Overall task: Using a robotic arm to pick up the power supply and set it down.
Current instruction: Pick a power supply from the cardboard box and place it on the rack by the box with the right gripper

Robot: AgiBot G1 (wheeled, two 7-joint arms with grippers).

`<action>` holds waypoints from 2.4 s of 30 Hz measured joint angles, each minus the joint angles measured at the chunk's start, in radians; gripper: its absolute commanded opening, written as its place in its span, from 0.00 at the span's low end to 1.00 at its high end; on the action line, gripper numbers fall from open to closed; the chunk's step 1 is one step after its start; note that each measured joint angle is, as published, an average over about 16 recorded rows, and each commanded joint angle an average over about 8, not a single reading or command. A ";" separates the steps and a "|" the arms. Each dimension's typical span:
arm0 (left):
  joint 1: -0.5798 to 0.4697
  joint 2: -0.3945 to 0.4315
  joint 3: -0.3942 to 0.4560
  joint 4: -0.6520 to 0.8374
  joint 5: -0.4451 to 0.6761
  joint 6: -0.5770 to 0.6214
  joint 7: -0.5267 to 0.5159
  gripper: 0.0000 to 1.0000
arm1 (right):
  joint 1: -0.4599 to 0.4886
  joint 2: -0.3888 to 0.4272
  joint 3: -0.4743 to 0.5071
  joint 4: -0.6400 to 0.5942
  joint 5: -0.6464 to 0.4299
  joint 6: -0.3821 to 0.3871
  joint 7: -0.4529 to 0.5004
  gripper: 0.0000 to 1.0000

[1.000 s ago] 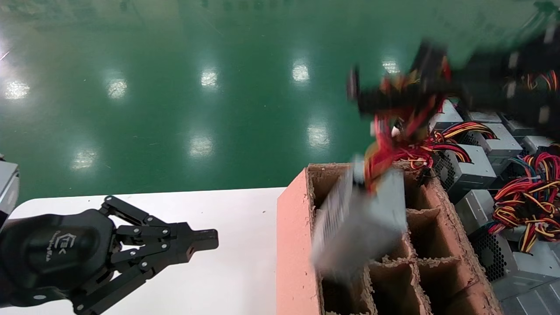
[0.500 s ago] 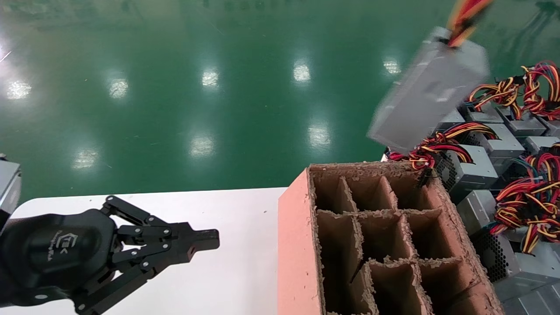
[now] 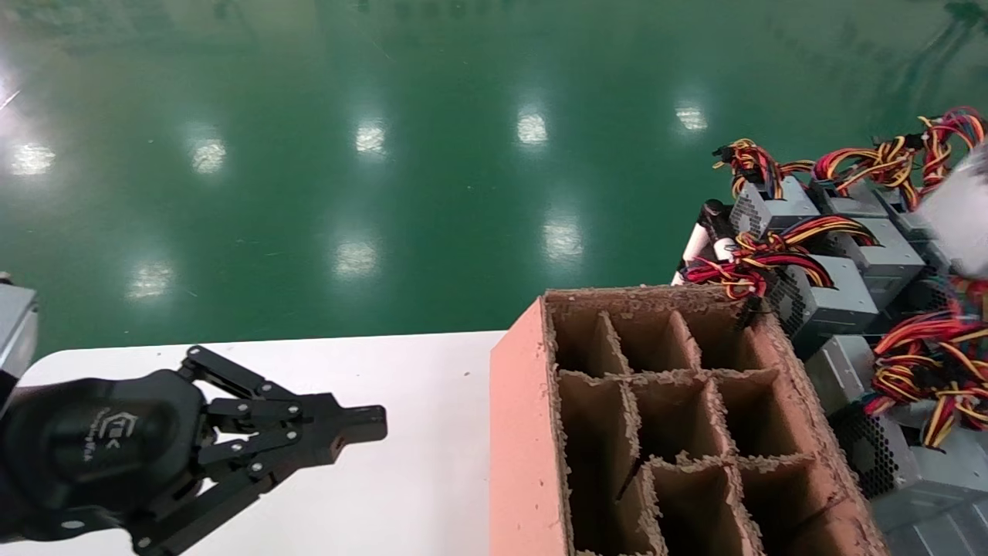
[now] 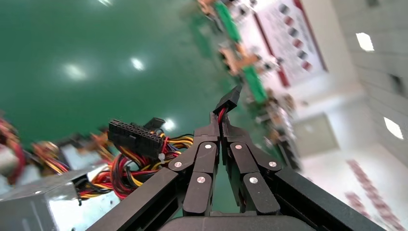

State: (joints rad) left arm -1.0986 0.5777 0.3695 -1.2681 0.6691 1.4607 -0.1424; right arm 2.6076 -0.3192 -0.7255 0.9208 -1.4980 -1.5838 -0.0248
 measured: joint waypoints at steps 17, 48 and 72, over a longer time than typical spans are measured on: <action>0.000 0.000 0.000 0.000 0.000 0.000 0.000 0.00 | 0.230 0.045 -0.080 -0.186 -0.358 0.024 -0.144 0.00; 0.000 0.000 0.000 0.000 0.000 0.000 0.000 0.00 | 0.034 -0.137 -0.072 -0.813 -0.392 0.274 -0.523 0.00; 0.000 0.000 0.001 0.000 0.000 0.000 0.000 0.00 | -0.145 -0.253 0.020 -0.930 -0.251 0.367 -0.648 0.00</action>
State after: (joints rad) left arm -1.0988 0.5774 0.3702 -1.2681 0.6686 1.4604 -0.1421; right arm 2.4625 -0.5719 -0.7055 -0.0087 -1.7487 -1.2171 -0.6728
